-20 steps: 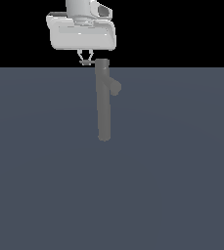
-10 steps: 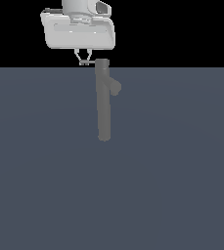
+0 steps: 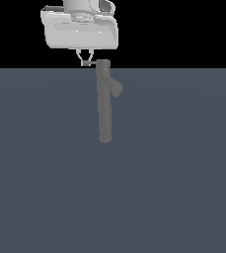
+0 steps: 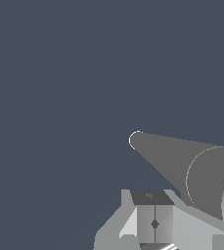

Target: Turn on the faucet by rotating a designated handle.

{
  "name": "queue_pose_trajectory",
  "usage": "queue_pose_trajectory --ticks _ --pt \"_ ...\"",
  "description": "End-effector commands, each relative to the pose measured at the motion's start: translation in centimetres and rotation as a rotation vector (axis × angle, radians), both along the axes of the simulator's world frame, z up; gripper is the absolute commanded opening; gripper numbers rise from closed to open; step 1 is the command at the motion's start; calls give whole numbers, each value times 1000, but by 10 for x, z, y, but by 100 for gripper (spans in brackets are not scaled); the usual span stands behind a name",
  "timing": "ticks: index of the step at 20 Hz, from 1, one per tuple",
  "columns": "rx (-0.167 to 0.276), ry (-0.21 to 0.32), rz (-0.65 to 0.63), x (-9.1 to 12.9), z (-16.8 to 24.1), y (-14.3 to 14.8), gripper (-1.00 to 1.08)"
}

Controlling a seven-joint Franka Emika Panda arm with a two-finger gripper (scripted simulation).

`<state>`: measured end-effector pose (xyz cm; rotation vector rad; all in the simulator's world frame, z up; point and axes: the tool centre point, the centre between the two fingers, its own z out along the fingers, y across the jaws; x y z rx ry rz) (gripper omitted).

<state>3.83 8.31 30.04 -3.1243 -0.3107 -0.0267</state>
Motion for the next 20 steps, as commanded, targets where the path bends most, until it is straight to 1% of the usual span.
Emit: queue_pose_trajectory --ticks 1,9,10,11,20 --pt "-3 12 -6 -12 0 -8 -100" --pt "-3 16 -7 -35 0 -24 -100" --pt "-3 16 -7 -35 0 -24 -100" --pt "-1 5 3 -26 -1 -16 -100" --pt "-3 16 -7 -40 0 -73 -100"
